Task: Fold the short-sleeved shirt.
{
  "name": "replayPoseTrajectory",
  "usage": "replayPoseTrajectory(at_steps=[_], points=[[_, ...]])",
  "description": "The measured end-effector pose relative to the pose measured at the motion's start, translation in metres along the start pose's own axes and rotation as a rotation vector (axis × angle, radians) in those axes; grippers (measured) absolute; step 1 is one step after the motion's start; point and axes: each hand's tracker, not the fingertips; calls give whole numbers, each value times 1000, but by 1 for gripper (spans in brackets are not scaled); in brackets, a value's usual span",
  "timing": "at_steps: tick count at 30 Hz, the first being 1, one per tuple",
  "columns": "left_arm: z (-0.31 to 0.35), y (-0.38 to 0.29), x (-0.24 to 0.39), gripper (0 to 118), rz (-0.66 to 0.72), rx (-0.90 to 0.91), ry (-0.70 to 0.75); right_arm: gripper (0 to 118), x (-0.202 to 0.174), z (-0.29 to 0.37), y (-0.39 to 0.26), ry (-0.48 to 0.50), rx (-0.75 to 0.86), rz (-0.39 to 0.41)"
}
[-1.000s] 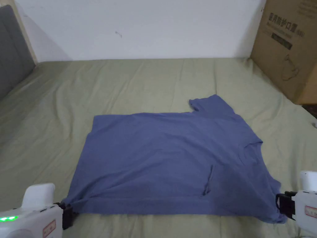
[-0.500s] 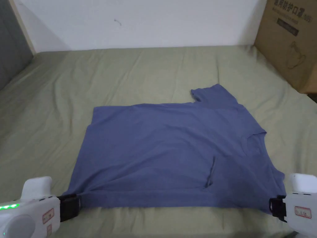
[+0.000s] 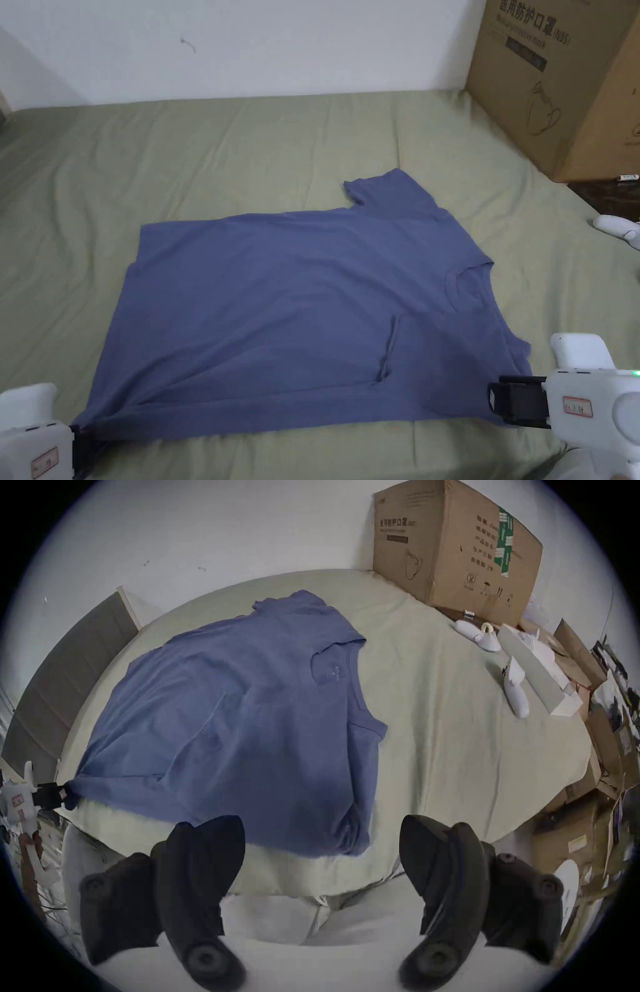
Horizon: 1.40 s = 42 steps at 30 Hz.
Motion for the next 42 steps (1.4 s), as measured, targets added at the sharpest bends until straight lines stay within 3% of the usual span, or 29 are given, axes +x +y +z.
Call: replayPoseTrajectory(at_steps=[1,2,3,4,5,10,20,23,27,29,30,31,32,33,34,35,36,37,38,39,40,41,42], points=[[1,0,1,0,-8,1,6,91,5,-9,2,7,-66,-31],[0,-1,1,0,-14,-4,10,64,6,-11,0,33,-82,-23],[0,-1,2,0,-16,-8,13,0,4,-15,-4,17,-79,-7],[1,-1,3,0,-19,-9,16,0,4,-14,-6,-15,-52,2],[1,-1,3,0,-22,-12,17,0,5,-16,-7,28,-128,30],[3,2,4,0,-27,-21,23,0,9,-8,4,48,-50,-76],[11,61,0,0,-25,39,20,0,12,7,63,100,14,-60],[-1,96,0,0,-66,60,61,0,10,-7,96,61,37,-30],[-33,127,12,0,-115,42,64,0,16,-48,133,42,26,-79],[-47,132,24,0,-182,30,77,0,8,-67,140,0,11,-17],[-53,132,26,0,-187,28,94,0,5,-74,141,-4,7,-28],[-61,132,26,0,-185,20,108,6,4,-81,142,4,-11,-33],[-66,132,26,1,-178,17,109,30,3,-83,142,5,-21,-38],[-68,132,23,5,-169,12,115,61,4,-83,141,4,-22,-50],[-66,131,20,29,-142,-1,117,85,4,-79,139,9,-15,-60],[-63,129,17,60,-113,0,110,85,5,-71,136,28,12,-74],[-56,126,13,89,-79,21,72,85,5,-64,134,35,27,-80],[-49,123,11,110,-62,29,53,85,5,-56,132,32,28,-81],[-38,120,10,111,-47,38,52,84,5,-47,130,38,44,-73],[-29,117,8,107,-33,55,46,80,4,-39,127,52,64,-62],[-28,114,0,96,-14,70,32,59,3,-30,121,51,72,-62],[-18,108,-2,75,11,91,1,25,0,-23,114,52,85,-61],[-11,101,-3,38,37,97,-14,0,-3,-19,107,55,97,-61]])
